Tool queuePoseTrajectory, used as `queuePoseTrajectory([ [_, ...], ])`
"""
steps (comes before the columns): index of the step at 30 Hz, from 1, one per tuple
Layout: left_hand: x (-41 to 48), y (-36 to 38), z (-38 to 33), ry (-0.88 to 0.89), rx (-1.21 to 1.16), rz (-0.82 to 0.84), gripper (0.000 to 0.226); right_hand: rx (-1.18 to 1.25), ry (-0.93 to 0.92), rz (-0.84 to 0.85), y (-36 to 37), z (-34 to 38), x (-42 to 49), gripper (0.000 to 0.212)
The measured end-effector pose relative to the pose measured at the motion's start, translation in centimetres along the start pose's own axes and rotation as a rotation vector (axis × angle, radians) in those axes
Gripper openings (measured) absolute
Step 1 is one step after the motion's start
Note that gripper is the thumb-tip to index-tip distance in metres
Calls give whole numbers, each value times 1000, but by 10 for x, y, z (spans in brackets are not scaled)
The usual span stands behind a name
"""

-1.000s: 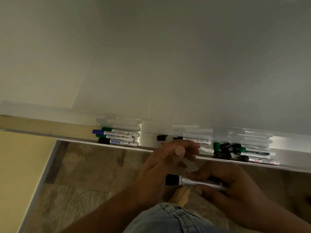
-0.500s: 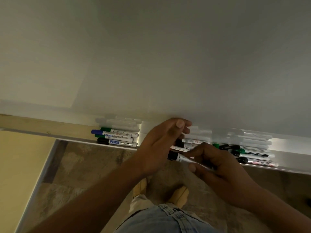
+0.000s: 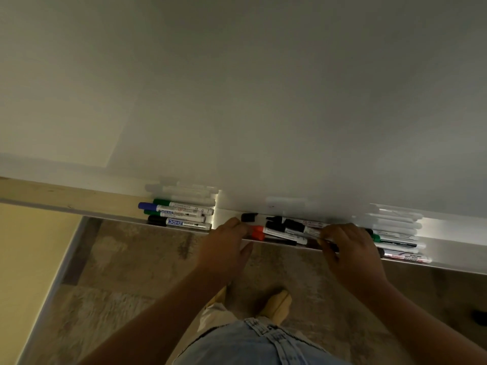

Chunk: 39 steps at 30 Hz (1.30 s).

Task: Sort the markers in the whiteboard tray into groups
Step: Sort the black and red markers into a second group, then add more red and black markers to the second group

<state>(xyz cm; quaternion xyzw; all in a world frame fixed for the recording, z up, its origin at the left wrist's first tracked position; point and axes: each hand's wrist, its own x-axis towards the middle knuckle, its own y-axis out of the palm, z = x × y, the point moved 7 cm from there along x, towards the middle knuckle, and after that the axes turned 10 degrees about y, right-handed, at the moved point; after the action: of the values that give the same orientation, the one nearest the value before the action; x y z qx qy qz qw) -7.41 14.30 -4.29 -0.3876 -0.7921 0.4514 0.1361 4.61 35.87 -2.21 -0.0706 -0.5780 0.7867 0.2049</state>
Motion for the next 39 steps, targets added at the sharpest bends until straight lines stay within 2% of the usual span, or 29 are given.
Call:
queuePoseTrajectory([
  [4,6,3,-1,22,59,-8,29,-51,-51,-24,12,1,-1,7],
  [11,12,-1,2,36,95,-35,32,-78,-28,-14,17,2,-3,26],
  [15,14,7,-18,240,191,46,25,-88,-39,-24,15,11,-4,28],
  [17,14,10,-21,284,220,69,26,-77,-76,-10,16,20,-4,23],
  [24,10,-2,-10,222,259,4,28,-74,-64,166,27,32,-1,24],
  [28,11,-5,1,156,256,-10,21,-128,-25,193,26,38,2,24],
  [39,6,-16,27,55,249,-12,22,-189,57,310,31,34,16,18],
])
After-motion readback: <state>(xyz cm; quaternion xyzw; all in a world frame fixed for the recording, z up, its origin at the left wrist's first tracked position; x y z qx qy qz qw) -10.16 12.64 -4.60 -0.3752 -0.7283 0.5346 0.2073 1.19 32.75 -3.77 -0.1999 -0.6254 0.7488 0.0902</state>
